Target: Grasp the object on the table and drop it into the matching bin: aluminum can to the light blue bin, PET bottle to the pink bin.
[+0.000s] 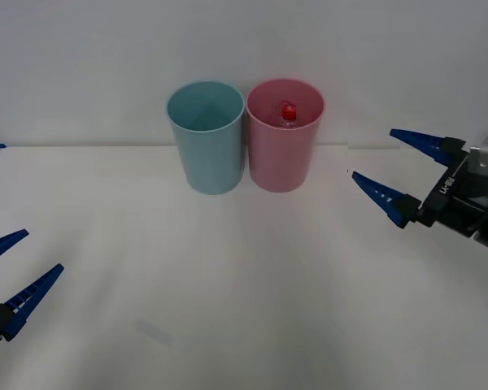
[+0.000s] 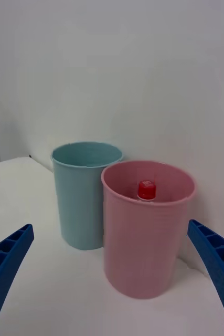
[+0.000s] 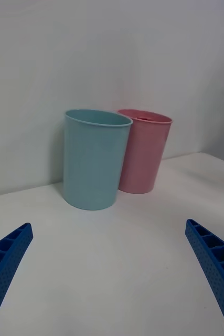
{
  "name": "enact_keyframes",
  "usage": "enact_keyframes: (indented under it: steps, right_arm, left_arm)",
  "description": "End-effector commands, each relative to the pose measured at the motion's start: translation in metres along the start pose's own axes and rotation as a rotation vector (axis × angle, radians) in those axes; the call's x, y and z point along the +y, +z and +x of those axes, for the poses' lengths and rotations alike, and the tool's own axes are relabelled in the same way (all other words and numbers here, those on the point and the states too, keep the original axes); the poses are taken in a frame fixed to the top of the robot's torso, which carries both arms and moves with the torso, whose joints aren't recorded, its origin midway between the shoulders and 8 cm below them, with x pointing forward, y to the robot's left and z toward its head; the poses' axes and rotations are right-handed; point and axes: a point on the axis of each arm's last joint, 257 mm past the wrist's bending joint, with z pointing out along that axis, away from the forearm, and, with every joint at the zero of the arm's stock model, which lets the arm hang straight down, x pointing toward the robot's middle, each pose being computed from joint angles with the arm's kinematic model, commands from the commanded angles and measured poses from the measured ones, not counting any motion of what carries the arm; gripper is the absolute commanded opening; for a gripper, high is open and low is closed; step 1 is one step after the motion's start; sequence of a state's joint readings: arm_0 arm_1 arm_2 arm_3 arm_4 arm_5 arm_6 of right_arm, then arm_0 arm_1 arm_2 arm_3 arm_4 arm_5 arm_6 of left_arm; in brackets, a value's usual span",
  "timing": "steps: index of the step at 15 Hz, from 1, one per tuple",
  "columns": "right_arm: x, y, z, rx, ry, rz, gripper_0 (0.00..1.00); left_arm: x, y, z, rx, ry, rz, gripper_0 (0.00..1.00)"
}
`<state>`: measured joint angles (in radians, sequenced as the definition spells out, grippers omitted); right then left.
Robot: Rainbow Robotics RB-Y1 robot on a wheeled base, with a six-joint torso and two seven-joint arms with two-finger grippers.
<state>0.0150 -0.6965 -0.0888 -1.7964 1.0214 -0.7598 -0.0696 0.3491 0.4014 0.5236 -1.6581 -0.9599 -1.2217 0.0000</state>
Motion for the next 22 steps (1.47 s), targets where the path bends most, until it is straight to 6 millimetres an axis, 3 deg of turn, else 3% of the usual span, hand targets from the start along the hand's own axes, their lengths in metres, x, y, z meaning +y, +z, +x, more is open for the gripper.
enact_keyframes:
  steps: [1,5,11,17,22]
  right_arm:
    - [0.001,-0.029,0.015,0.031,0.01,0.004,1.0]
    - [0.003,-0.069,0.028,0.051,0.048,0.023,1.0]
    - [0.018,-0.113,0.049,0.079,0.108,0.044,1.0]
    - [0.038,-0.147,0.069,0.124,0.183,0.053,1.0]
    - [0.044,-0.154,0.074,0.141,0.181,0.05,1.0]
  left_arm:
    - [0.0,0.0,0.0,0.0,0.0,0.0,1.0]
    - [0.0,0.0,0.0,0.0,0.0,0.0,1.0]
    - [0.0,0.0,0.0,0.0,0.0,0.0,1.0]
    - [0.0,0.0,0.0,0.0,0.0,0.0,1.0]
    - [0.0,0.0,0.0,0.0,0.0,0.0,1.0]
